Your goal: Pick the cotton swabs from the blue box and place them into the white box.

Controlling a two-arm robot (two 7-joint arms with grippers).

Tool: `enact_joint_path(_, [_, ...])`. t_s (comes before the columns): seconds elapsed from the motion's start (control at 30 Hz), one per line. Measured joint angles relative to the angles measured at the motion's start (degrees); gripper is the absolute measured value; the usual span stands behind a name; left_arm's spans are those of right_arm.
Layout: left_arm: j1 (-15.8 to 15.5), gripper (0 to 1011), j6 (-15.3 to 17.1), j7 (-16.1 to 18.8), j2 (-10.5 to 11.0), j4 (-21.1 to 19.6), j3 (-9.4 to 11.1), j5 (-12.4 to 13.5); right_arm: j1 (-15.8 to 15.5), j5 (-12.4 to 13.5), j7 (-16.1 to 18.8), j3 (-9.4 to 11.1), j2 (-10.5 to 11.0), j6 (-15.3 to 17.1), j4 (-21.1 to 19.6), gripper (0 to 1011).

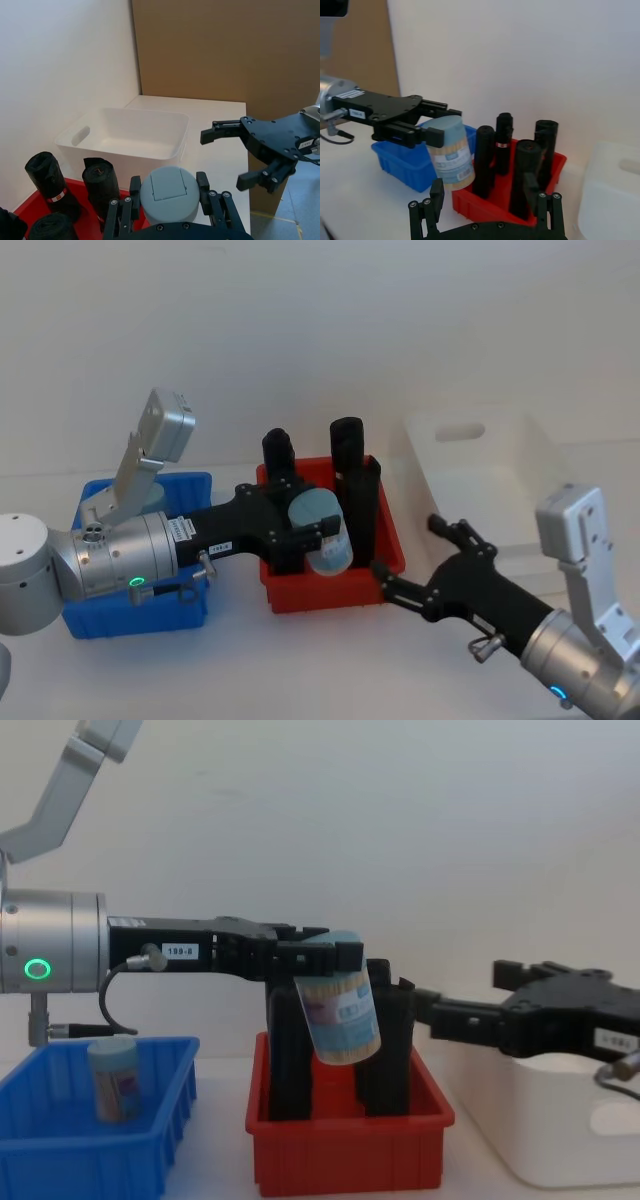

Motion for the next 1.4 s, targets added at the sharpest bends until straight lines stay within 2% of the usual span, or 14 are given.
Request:
enact_joint_path(0.33, [0.0,670,0.0,0.0,0.0,0.0,0.0,0.0,3.4,-2.7,7.7,-2.3,-2.3,3.4,2.0,1002])
enact_joint_path(0.53, [0.0,670,0.0,0.0,0.0,0.0,0.0,0.0,5.2,-4.4,9.6,-3.3,-3.6,5.2,3.4,1002])
enact_joint_path(0.87, [0.0,670,0.0,0.0,0.0,0.0,0.0,0.0,7.0,-6.4,10.1,-4.2,-4.9,7.1,4.9,1002])
enact_joint_path(1.4, [0.0,670,0.0,0.0,0.0,0.0,0.0,0.0,7.7,-7.0,8.4,-4.5,-5.1,7.8,5.0,1002])
